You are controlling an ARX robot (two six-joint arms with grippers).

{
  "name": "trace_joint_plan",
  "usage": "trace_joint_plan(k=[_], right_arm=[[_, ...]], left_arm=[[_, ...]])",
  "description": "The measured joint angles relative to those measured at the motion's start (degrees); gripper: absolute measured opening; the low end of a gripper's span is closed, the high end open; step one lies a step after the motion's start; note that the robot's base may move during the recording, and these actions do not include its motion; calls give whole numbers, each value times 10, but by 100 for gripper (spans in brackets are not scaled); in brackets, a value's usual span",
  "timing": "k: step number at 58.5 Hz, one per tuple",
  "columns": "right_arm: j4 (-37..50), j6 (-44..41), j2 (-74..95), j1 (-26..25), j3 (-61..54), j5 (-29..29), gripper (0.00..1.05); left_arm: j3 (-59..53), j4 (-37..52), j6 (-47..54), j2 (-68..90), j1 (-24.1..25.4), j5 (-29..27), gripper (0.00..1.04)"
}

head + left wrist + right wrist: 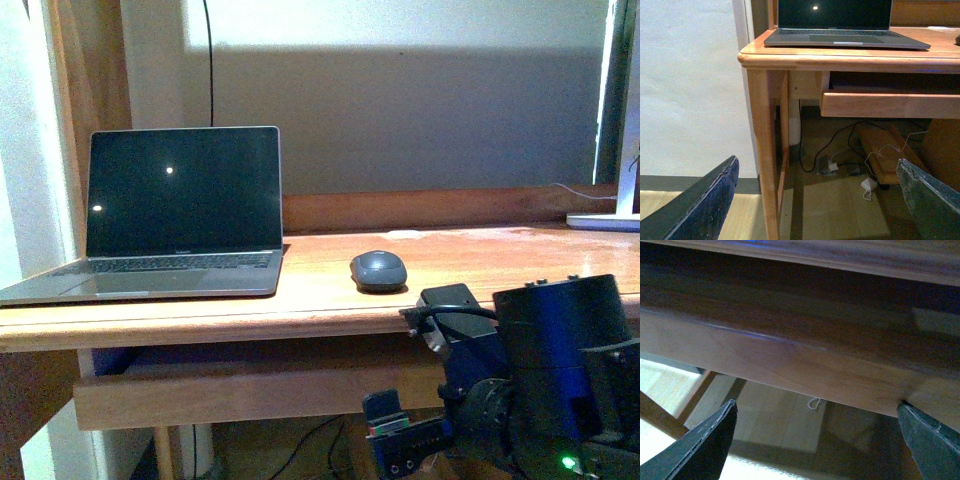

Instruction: Place mouse

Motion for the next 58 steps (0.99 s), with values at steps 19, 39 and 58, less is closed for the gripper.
trace_joint_plan(k=[19,39,58], right_arm=[[15,44,-13,-4,-14,-16,97],[37,128,-246,-106,-195,-140,97],[-24,235,-548,-201,-392,-268,97]], left_arm=[[0,0,0,0,0,0,97],[0,0,0,0,0,0,97],[0,0,0,0,0,0,97]])
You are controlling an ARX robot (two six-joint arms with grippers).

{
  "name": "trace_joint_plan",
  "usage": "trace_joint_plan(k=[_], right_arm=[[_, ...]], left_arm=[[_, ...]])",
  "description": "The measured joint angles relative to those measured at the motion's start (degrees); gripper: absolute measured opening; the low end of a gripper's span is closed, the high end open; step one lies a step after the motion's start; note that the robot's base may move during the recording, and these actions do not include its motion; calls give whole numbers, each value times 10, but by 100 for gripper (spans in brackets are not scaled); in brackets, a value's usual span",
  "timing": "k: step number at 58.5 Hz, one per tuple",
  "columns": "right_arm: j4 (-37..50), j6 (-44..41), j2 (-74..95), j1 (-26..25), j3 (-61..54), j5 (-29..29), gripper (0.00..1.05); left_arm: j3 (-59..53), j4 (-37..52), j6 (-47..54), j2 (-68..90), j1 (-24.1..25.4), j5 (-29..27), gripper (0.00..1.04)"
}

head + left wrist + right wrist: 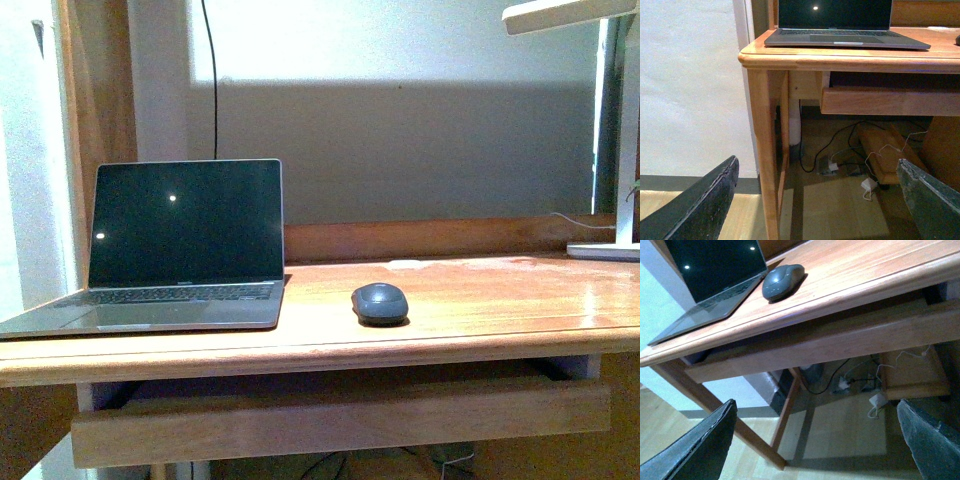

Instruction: Place mouse

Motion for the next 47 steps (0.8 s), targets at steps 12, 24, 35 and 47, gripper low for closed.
trace_joint_plan(k=[12,24,35,47], right_arm=[[-35,39,-129,22,-75,2,97],[-133,55,-268,85,-123,34,97],[-305,-47,-469,161,-140,284,84],[-347,-203,-537,93,-154,378,44]], left_arm=[[0,0,0,0,0,0,97],[0,0,0,0,0,0,97],[0,0,0,0,0,0,97],[0,0,0,0,0,0,97]])
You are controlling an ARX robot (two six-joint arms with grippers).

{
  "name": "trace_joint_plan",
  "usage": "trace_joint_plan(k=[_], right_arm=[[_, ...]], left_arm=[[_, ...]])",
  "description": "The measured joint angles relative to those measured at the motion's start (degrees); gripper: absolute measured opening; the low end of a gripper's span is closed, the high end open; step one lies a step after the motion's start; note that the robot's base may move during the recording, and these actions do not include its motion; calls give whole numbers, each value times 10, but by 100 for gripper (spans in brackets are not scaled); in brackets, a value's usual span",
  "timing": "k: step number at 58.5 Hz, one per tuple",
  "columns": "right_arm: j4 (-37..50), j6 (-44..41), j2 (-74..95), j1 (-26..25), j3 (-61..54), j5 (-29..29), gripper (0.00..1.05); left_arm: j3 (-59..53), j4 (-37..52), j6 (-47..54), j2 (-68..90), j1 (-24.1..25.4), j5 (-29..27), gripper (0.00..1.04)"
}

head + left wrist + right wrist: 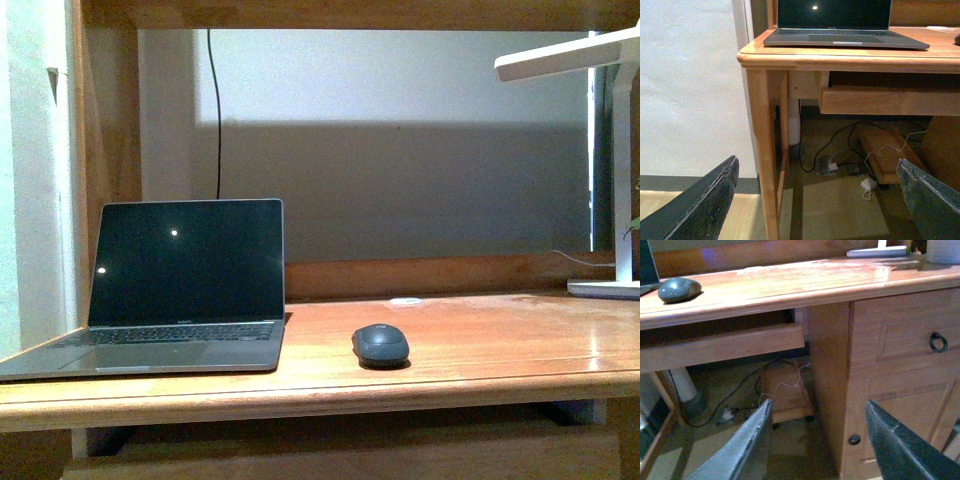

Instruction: Place mouse

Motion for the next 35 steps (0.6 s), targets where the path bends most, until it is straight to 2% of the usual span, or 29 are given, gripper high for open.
trace_joint_plan(k=[15,16,17,20,35], right_arm=[[-14,-22,-35,-77,-13,-73,2],[-17,-21,-37,-90,-13,-88,3],[-21,-23,-40,-115,-13,-129,3],[-21,-23,-42,-153,-13,-146,3],[-22,-23,-42,-166,-13,-155,3]], left_arm=[[0,0,0,0,0,0,97],[0,0,0,0,0,0,97],[0,0,0,0,0,0,97],[0,0,0,0,0,0,97],[0,0,0,0,0,0,97]])
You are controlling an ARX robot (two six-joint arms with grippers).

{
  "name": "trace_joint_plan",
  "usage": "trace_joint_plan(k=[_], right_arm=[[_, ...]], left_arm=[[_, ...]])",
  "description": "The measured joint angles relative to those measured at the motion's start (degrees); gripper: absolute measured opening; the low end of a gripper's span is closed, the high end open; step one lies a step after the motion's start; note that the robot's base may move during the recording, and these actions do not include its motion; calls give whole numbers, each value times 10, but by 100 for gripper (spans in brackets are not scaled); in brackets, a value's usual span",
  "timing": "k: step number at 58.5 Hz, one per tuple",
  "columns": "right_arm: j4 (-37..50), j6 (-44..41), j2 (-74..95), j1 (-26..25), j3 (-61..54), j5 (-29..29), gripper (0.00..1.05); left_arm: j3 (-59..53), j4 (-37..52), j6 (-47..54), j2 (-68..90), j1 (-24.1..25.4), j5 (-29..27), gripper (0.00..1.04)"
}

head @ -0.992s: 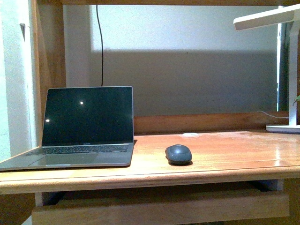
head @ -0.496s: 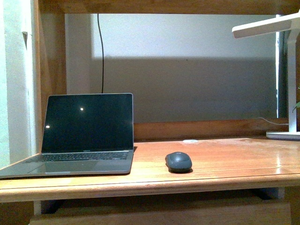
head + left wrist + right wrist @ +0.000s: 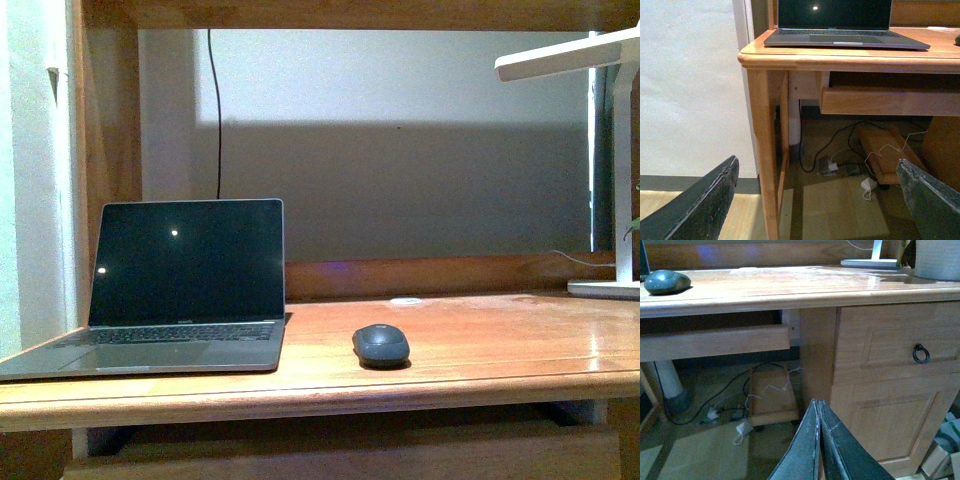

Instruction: Place mouse

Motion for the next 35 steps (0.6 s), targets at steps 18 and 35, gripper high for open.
trace_joint_plan(k=[18,35], right_arm=[[0,-1,0,0,0,0,35],[0,-1,0,0,0,0,87]], left_arm=[[0,0,0,0,0,0,97],[0,0,0,0,0,0,97]])
